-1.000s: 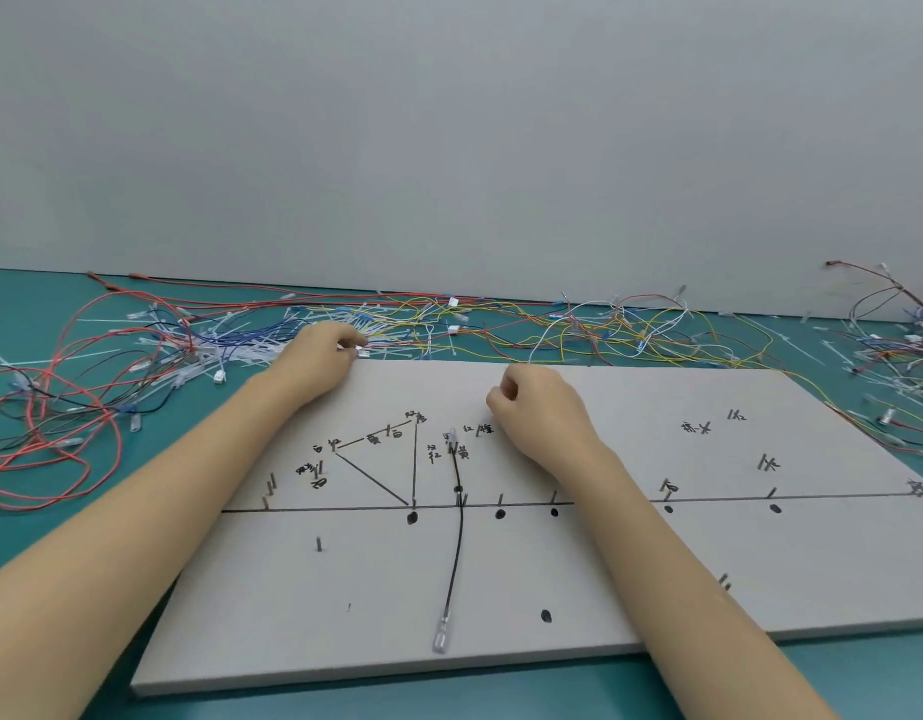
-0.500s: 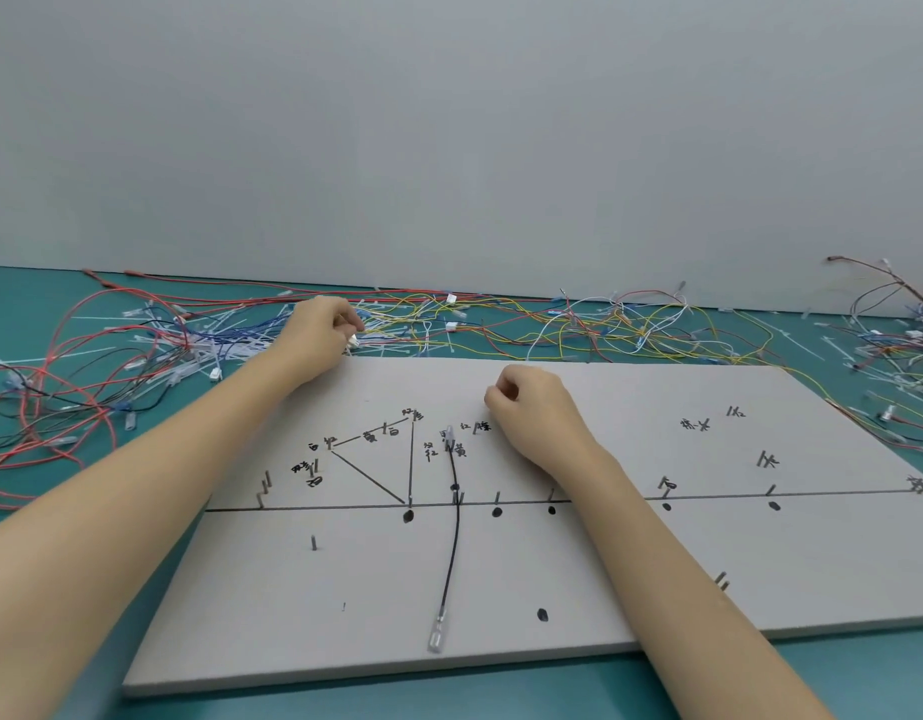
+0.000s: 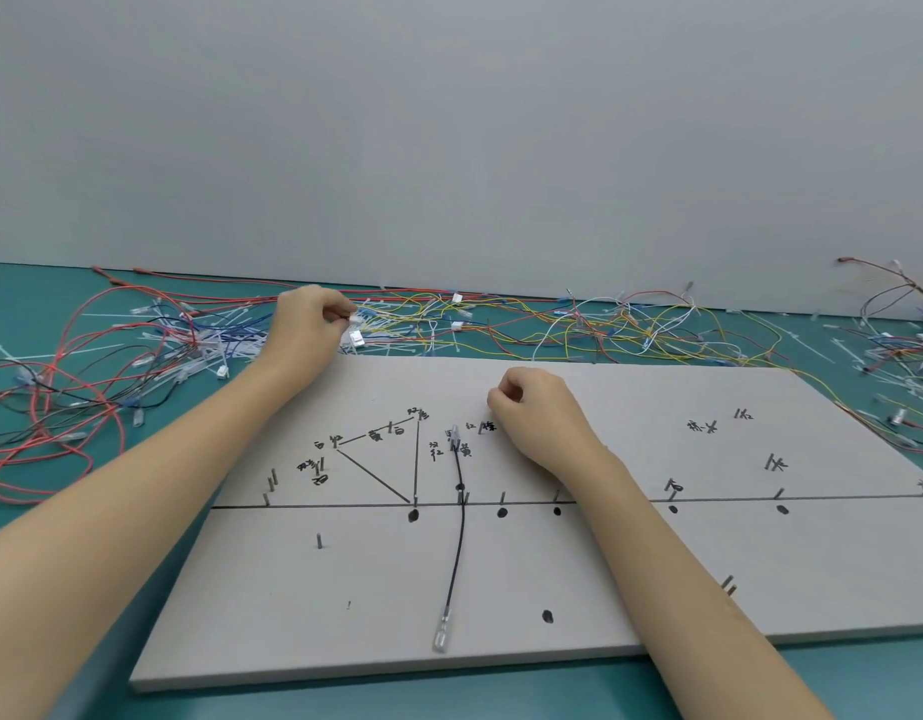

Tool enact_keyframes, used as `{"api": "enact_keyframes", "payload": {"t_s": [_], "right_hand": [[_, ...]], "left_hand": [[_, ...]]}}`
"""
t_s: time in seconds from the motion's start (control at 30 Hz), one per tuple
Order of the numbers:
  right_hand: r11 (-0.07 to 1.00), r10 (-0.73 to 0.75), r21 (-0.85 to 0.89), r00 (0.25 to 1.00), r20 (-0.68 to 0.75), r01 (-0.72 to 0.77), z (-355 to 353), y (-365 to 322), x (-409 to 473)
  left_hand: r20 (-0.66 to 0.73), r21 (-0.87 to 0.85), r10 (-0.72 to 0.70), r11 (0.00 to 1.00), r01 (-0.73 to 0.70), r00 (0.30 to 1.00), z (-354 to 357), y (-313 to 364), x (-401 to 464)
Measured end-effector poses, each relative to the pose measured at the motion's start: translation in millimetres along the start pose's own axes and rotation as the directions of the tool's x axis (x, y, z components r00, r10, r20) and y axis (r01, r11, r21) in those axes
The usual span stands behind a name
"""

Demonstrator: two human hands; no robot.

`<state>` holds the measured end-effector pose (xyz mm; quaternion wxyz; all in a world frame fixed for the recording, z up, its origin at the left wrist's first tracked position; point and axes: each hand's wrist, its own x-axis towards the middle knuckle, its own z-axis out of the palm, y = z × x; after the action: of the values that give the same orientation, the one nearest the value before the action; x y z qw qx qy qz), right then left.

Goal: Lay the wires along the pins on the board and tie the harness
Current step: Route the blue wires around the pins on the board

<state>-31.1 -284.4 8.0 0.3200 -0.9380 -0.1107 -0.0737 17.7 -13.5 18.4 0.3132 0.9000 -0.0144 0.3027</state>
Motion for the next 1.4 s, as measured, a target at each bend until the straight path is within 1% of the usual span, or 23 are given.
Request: {"api": "enact_keyframes", "payload": {"t_s": [0.03,0.1,0.17,0.23,0.33,0.4,0.47,0.53,0.57,0.67,0.77,0.9,0.97,1.03,1.07,1.13,1.23,1.27,1.33,1.37,1.4], "right_hand": [[1.000,-0.002,0.015,1.000,-0.004,0.002,0,0,0],[0.997,-0.018,0.080,1.000,-0.016,0.019,1,-3,-1],[0.984,-0.040,0.175,0.999,-0.033,0.046,1,-8,-2],[0.958,-0.060,0.279,0.997,-0.047,0.071,0,-18,-3],[0.904,-0.072,0.419,0.997,-0.035,0.080,1,-34,0],[0.874,-0.062,0.484,0.998,0.019,0.045,4,-44,1],[0.869,-0.054,0.495,0.994,0.099,-0.002,11,-49,1],[0.874,-0.047,0.485,0.989,0.142,-0.028,20,-51,-2],[0.874,-0.048,0.485,0.988,0.145,-0.028,24,-52,-4],[0.866,-0.068,0.500,0.992,0.106,0.006,28,-53,-9],[0.841,-0.044,0.542,0.997,0.065,0.002,27,-55,-10],[0.815,-0.020,0.580,0.999,0.051,-0.013,25,-55,-11],[0.803,-0.024,0.596,0.999,0.044,-0.007,24,-53,-11],[0.807,-0.024,0.590,0.999,0.043,-0.006,23,-51,-11],[0.811,-0.026,0.584,0.999,0.046,-0.006,23,-51,-11],[0.818,-0.033,0.575,0.999,0.042,0.003,23,-51,-12],[0.804,-0.024,0.595,0.999,0.029,0.002,21,-52,-13],[0.785,-0.015,0.619,0.999,0.032,-0.008,19,-52,-13],[0.736,0.005,0.676,0.999,0.049,-0.037,14,-52,-13],[0.707,0.014,0.705,0.998,0.060,-0.053,11,-51,-14],[0.677,0.021,0.733,0.997,0.071,-0.067,9,-51,-14]], "left_hand": [[-0.035,0.005,0.049,0.999,-0.049,0.998,-1,3,-1],[-0.043,0.055,0.192,0.980,-0.190,0.980,-3,9,-7],[-0.004,0.132,0.350,0.929,-0.346,0.937,-5,15,-18],[0.040,0.160,0.446,0.881,-0.446,0.894,-7,19,-29],[0.072,0.112,0.485,0.864,-0.490,0.871,-8,23,-37],[0.070,0.074,0.494,0.864,-0.498,0.867,-8,28,-43],[0.082,0.047,0.522,0.849,-0.526,0.849,-7,35,-52],[0.090,0.023,0.551,0.832,-0.555,0.830,-8,40,-58],[0.084,-0.005,0.539,0.841,-0.541,0.838,-9,42,-59],[0.080,-0.112,0.445,0.893,-0.436,0.892,-12,46,-59],[0.112,-0.160,0.429,0.898,-0.410,0.896,-12,54,-61],[0.157,-0.227,0.406,0.902,-0.367,0.900,-9,63,-67],[0.206,-0.249,0.377,0.913,-0.324,0.903,-8,65,-68],[0.251,-0.257,0.315,0.933,-0.251,0.915,-9,64,-65],[0.273,-0.244,0.275,0.947,-0.210,0.922,-9,62,-62],[0.341,-0.156,0.200,0.976,-0.155,0.919,-11,54,-55],[0.428,0.074,0.088,0.988,-0.132,0.899,-13,36,-43],[0.427,0.154,0.040,0.981,-0.116,0.904,-15,28,-40],[0.372,0.281,-0.047,0.957,-0.065,0.927,-18,8,-35],[0.343,0.287,-0.077,0.958,-0.026,0.936,-20,-3,-33],[0.321,0.242,-0.099,0.970,0.020,0.942,-22,-14,-32]]}}
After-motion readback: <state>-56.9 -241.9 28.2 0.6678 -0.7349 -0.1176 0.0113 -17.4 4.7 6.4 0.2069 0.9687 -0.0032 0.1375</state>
